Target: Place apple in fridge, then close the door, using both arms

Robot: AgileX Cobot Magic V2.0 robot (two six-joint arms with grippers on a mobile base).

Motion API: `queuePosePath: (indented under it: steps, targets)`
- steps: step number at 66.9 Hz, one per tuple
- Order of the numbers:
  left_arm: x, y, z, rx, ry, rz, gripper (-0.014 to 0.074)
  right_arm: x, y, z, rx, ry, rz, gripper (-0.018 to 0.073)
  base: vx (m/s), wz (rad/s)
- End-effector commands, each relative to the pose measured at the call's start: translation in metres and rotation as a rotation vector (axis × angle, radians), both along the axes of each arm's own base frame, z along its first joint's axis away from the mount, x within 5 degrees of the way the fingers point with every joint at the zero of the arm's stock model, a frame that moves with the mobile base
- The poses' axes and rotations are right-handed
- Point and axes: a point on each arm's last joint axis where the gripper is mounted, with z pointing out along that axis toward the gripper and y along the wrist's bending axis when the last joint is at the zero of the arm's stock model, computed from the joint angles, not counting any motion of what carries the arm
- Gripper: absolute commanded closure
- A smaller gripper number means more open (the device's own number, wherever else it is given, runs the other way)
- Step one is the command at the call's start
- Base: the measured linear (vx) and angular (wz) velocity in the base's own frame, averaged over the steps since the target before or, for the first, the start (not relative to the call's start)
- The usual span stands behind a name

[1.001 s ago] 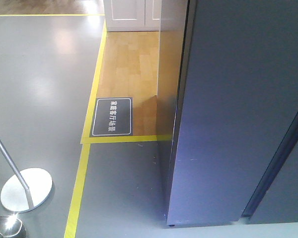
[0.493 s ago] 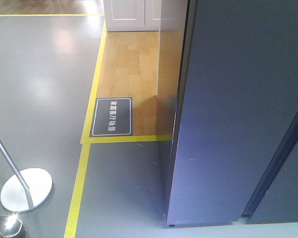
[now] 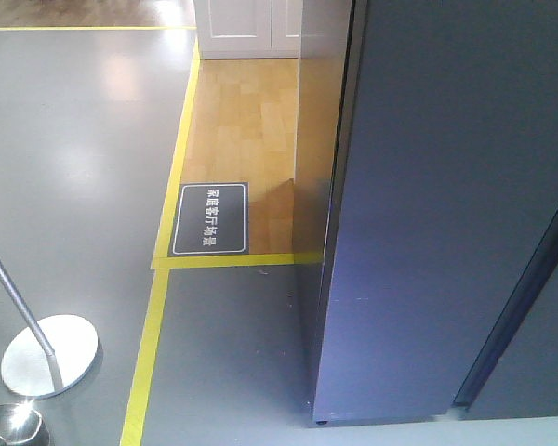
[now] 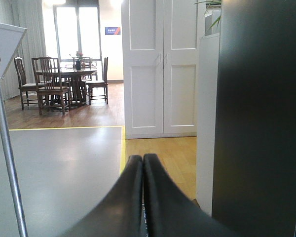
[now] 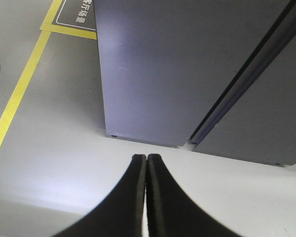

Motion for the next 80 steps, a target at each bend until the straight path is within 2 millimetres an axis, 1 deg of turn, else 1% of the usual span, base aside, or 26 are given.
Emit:
queuePosePath:
  steps: [1, 29, 36, 44, 45, 51, 52, 55, 62, 71, 80]
  targets:
    - [0.0, 0.0, -0.001, -0.007, -0.059, -0.005, 0.0603, 0.003, 0.0, 0.01, -0.001, -0.073, 0.006, 0.0562, 0.0, 0.0]
    - [0.0, 0.0, -0.001, -0.007, -0.059, -0.005, 0.0603, 0.003, 0.0, 0.01, -0.002, -0.075, 0.007, 0.0562, 0.0, 0.0]
    - [0.0, 0.0, -0.001, -0.006, -0.059, -0.005, 0.0603, -0.002, -0.006, 0.006, -0.057, -0.108, -0.015, 0.0562, 0.0, 0.0]
    - [0.0, 0.0, -0.002, -0.006, -0.058, -0.005, 0.0603, -0.004, -0.012, -0.013, -0.084, -0.173, -0.048, 0.0562, 0.0, 0.0]
    - [0.0, 0.0, -0.002, -0.006, -0.058, -0.005, 0.0603, -0.004, -0.012, -0.018, -0.084, -0.182, -0.048, 0.0562, 0.0, 0.0]
    - [0.0, 0.0, -0.002, -0.006, -0.058, -0.005, 0.0603, -0.004, -0.01, -0.031, -0.05, -0.333, -0.04, 0.0562, 0.0, 0.0]
    - [0.0, 0.0, -0.002, -0.006, -0.058, -0.005, 0.0603, -0.004, -0.01, -0.036, -0.042, -0.349, -0.039, 0.0562, 0.0, 0.0]
    - [0.0, 0.0, -0.002, -0.006, -0.058, -0.005, 0.0603, -0.006, -0.008, -0.039, -0.004, -0.439, -0.036, 0.0562, 0.0, 0.0]
    - [0.0, 0.0, -0.002, -0.006, -0.058, -0.005, 0.0603, -0.009, -0.008, -0.055, 0.045, -0.567, -0.054, 0.0562, 0.0, 0.0]
    - [0.0, 0.0, -0.002, -0.006, -0.058, -0.005, 0.0603, -0.011, -0.009, -0.078, 0.099, -0.635, -0.099, 0.0562, 0.0, 0.0]
    - [0.0, 0.0, -0.002, -0.006, -0.058, -0.005, 0.0603, -0.016, -0.01, -0.094, 0.173, -0.689, -0.146, 0.0562, 0.0, 0.0]
